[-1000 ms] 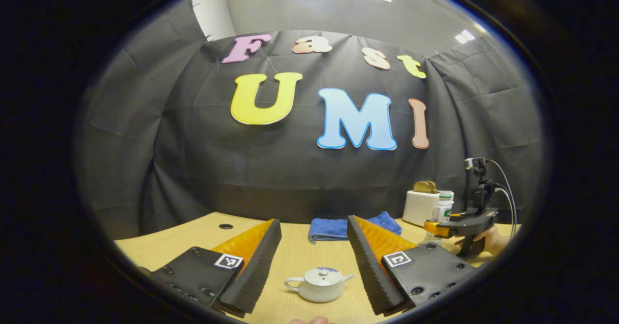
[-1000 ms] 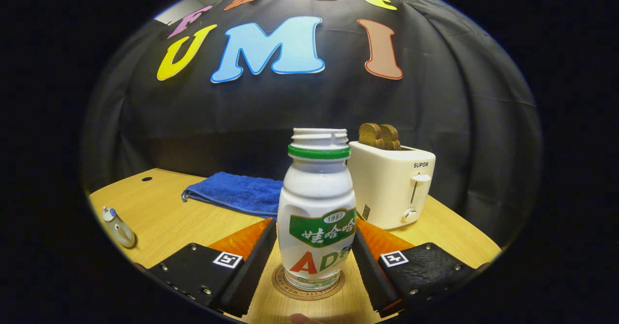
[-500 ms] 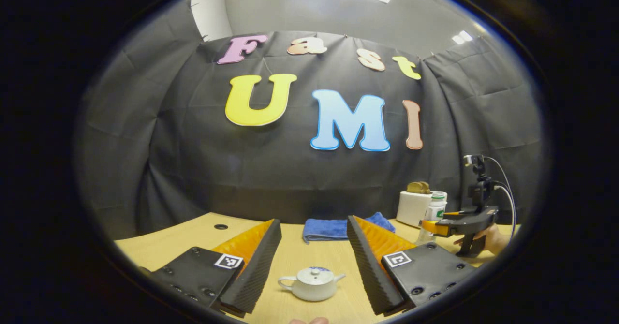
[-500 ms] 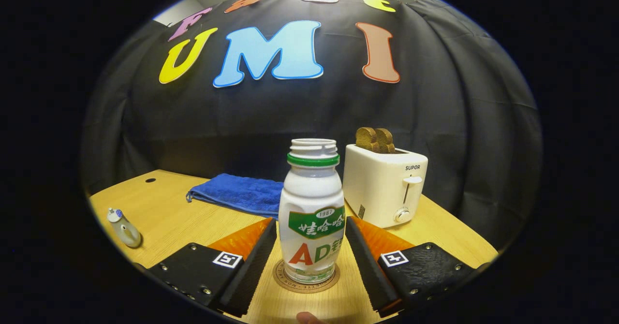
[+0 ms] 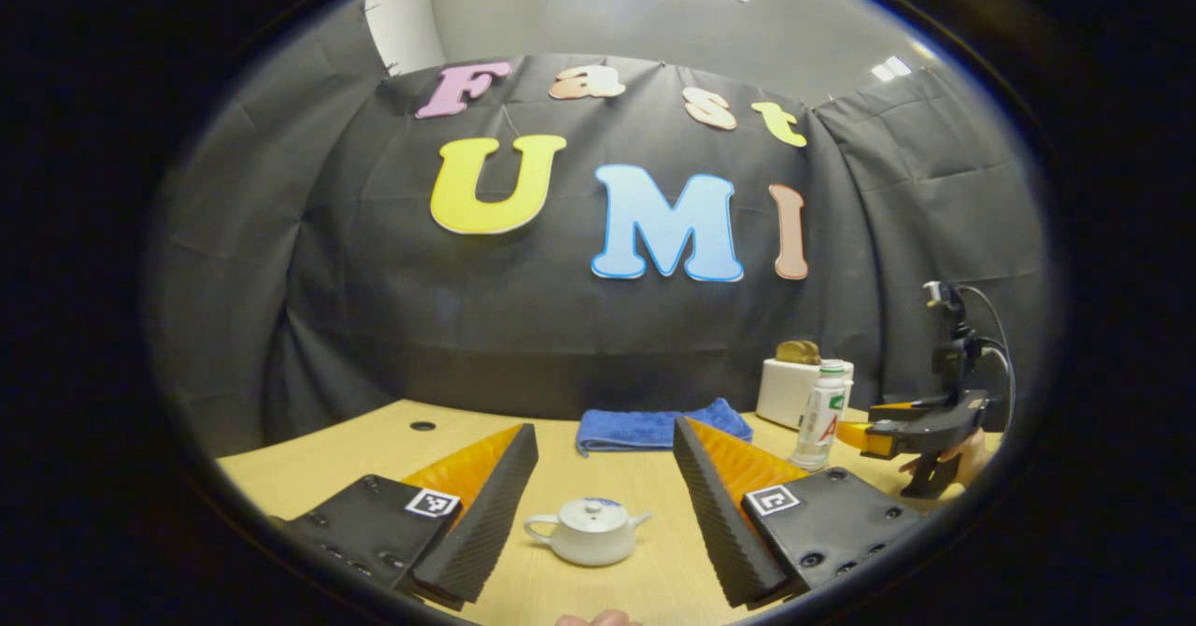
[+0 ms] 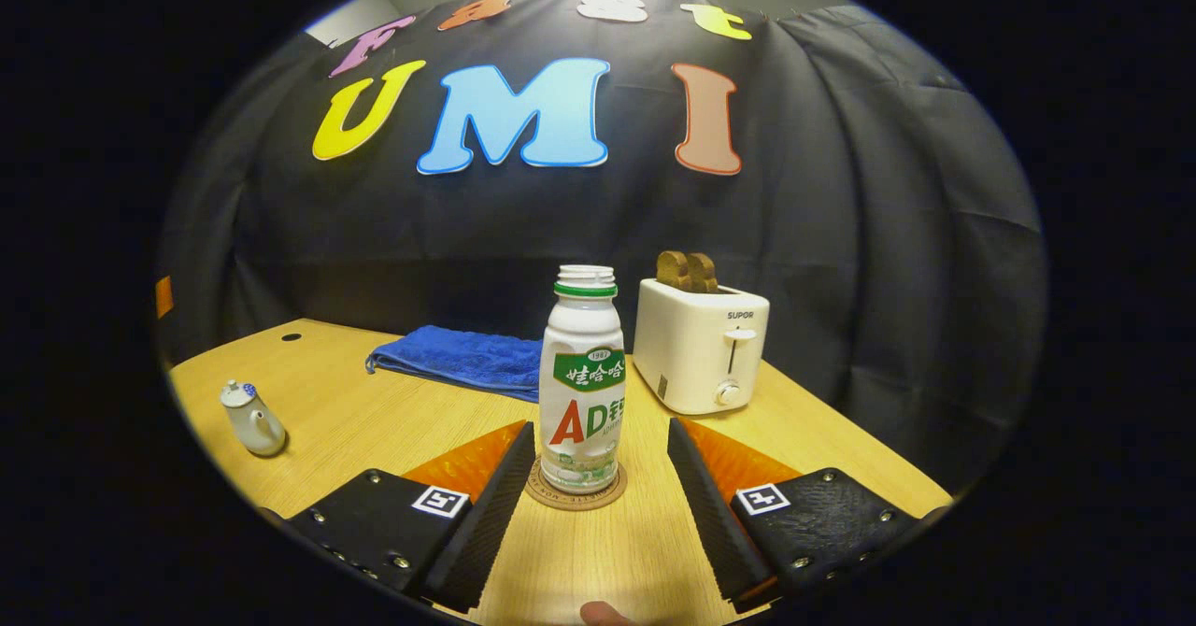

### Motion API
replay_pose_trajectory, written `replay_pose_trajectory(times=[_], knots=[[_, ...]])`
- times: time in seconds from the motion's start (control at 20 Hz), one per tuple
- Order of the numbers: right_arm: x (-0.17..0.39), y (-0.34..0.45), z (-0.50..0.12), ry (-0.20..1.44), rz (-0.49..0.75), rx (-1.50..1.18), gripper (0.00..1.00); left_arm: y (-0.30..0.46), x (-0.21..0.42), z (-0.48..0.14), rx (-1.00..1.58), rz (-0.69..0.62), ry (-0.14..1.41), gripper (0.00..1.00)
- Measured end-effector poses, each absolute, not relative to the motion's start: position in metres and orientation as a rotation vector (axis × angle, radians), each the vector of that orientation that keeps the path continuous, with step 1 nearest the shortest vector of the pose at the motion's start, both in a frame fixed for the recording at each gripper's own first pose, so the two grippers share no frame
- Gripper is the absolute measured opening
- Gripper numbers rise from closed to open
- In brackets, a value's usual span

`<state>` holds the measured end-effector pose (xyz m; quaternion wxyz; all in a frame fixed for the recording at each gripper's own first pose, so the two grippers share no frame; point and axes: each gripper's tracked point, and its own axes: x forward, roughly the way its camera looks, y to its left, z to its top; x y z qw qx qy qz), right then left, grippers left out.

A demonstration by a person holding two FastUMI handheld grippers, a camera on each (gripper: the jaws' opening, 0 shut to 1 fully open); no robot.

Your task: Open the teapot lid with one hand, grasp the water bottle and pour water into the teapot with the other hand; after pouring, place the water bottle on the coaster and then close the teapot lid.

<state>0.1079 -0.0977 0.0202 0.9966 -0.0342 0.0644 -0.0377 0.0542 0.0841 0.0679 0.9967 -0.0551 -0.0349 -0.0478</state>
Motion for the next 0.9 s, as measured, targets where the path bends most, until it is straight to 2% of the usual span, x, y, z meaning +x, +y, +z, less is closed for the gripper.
replay_pose_trajectory(times=[0.05, 0.15, 0.2, 0.3, 0.5, 0.9], knots=[[0.094, -0.087, 0.023, 0.121, -0.067, -0.069, 0.88, 0.076, 0.053, 0.06, -0.126, -0.107, -0.05, 0.99], [0.069, -0.062, 0.026, 0.114, -0.025, -0.048, 0.96, 0.064, 0.051, 0.045, -0.14, -0.114, -0.019, 0.99], [0.057, -0.051, 0.025, 0.119, -0.009, -0.028, 0.96, 0.059, 0.048, 0.039, -0.139, -0.115, -0.005, 0.99], [0.039, -0.034, 0.023, 0.121, 0.009, -0.01, 0.96, 0.047, 0.041, 0.034, -0.136, -0.11, -0.004, 0.99], [0.004, -0.026, 0.017, 0.053, -0.081, -0.014, 0.96, 0.02, 0.016, 0.028, -0.138, -0.087, -0.036, 0.99], [-0.022, 0.001, -0.003, 0.036, -0.044, 0.006, 0.96, -0.007, 0.0, -0.004, -0.025, -0.044, -0.005, 0.99]])
